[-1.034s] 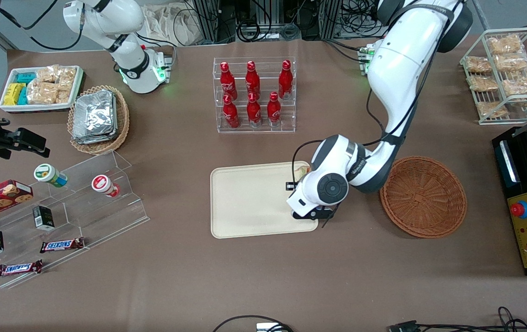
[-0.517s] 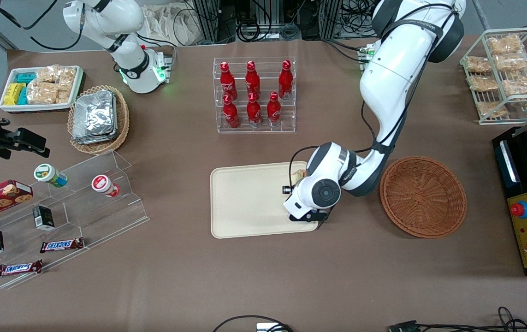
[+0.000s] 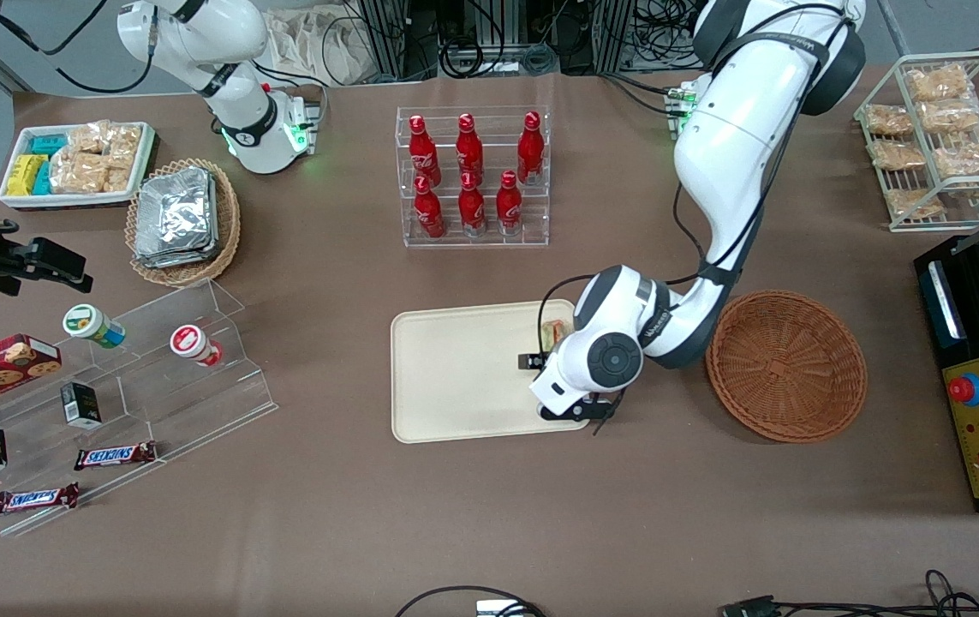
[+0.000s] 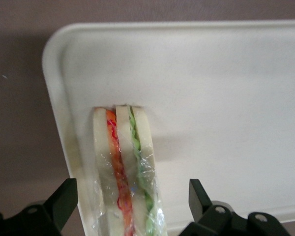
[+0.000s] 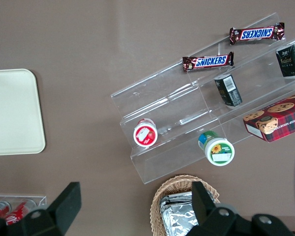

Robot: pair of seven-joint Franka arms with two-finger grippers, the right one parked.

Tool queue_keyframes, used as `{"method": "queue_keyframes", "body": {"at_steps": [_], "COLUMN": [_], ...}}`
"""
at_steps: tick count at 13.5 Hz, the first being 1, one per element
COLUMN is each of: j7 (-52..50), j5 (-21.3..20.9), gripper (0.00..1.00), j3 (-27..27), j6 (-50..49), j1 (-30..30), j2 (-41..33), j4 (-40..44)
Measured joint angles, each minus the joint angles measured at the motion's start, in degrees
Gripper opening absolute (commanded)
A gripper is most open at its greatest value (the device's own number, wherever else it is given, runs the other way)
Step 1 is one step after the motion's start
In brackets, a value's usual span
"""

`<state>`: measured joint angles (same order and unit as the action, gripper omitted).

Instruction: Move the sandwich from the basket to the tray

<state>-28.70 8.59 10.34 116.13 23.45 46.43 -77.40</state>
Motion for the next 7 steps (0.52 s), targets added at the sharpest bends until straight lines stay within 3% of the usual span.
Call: {"method": "queue_keyframes", "body": {"at_steps": [3,7], "j7": [0.0,0.7], "j5": [-0.1,-0.1], "gripper": [1.00,1.00], "j3": [-0.7,-1.0], "j6": [-3.5,-18.9], "j1": [-2.2,-10.9], "j2": [-5.8,-16.6], "j4": [0.5,0.9]}}
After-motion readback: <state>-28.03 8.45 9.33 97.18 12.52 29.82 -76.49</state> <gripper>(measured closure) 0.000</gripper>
